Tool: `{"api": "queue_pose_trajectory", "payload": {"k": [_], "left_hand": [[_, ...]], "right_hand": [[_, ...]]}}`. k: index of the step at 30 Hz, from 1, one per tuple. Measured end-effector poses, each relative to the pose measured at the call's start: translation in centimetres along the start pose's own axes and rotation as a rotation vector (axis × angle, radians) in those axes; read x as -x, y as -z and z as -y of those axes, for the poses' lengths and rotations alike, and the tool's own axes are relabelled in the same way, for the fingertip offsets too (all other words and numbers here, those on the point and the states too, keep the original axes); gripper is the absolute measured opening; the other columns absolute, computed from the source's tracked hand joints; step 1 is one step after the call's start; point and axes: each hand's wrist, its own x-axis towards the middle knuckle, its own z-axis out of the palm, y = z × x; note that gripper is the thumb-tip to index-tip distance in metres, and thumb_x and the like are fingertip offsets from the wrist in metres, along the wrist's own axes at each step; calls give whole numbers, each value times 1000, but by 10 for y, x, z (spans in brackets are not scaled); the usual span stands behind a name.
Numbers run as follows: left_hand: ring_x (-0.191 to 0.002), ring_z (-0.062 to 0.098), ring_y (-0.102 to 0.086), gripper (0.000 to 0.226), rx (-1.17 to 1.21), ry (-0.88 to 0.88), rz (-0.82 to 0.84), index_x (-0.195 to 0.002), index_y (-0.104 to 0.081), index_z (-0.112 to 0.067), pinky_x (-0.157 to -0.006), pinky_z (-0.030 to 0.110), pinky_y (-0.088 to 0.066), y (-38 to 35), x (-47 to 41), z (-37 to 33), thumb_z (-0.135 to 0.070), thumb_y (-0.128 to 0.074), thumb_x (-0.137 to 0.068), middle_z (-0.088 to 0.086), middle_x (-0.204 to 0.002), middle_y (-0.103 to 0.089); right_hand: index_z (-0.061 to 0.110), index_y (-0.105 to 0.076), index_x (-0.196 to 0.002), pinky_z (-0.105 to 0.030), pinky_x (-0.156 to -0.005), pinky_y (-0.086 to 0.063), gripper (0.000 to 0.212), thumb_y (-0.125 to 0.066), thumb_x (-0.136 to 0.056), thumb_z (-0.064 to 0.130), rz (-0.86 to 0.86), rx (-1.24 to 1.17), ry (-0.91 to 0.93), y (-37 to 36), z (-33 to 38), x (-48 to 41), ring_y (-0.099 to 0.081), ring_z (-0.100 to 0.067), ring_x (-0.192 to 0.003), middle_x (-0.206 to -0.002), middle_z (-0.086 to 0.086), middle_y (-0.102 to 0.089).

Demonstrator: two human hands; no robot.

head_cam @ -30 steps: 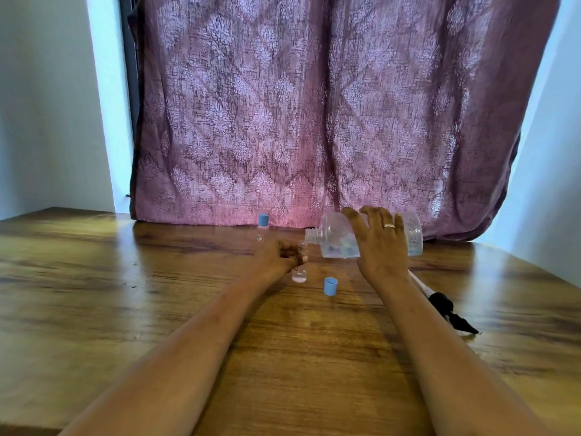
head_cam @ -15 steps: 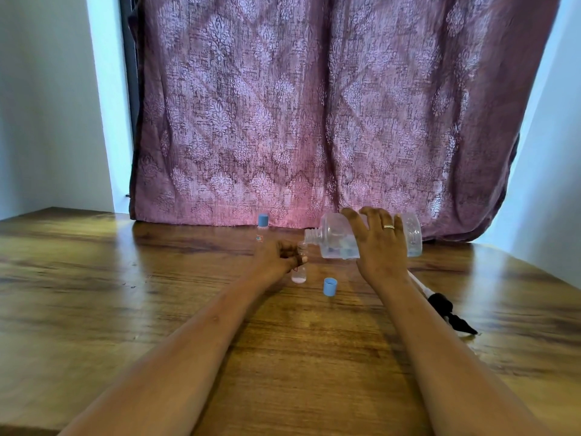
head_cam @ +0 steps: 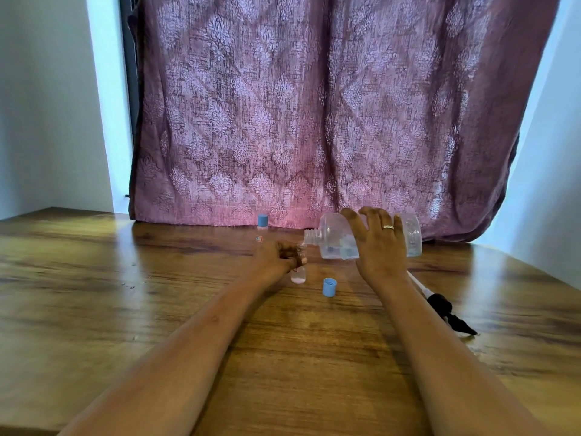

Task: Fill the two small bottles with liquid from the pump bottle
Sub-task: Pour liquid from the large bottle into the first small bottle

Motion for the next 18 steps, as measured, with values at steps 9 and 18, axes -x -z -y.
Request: {"api": "queue_pose_trajectory", "payload": {"k": [9,18], "left_hand": [[-81,9,-64,22,-26,3,8,-101,-66,-7,-78,21,-54,1,-1,0,-3,-69,-80,7,-95,-69],[-79,2,-62,26,-45,-7,15,-105,-66,-6,-75,14,-51,1,-2,0,-7,-71,-79,0,-90,-68]], "right_hand": [[32,-19,-137,-52,-112,-22,95,-66,-63,-7,6,-14,-5,3,1,0,-34,-36,-130,-137,-11,-39],[31,-21,-132,-54,-109,-26,96,-66,-58,-10,-21,-30,-2,1,1,1,-39,-38,-126,-133,-14,-44]]}}
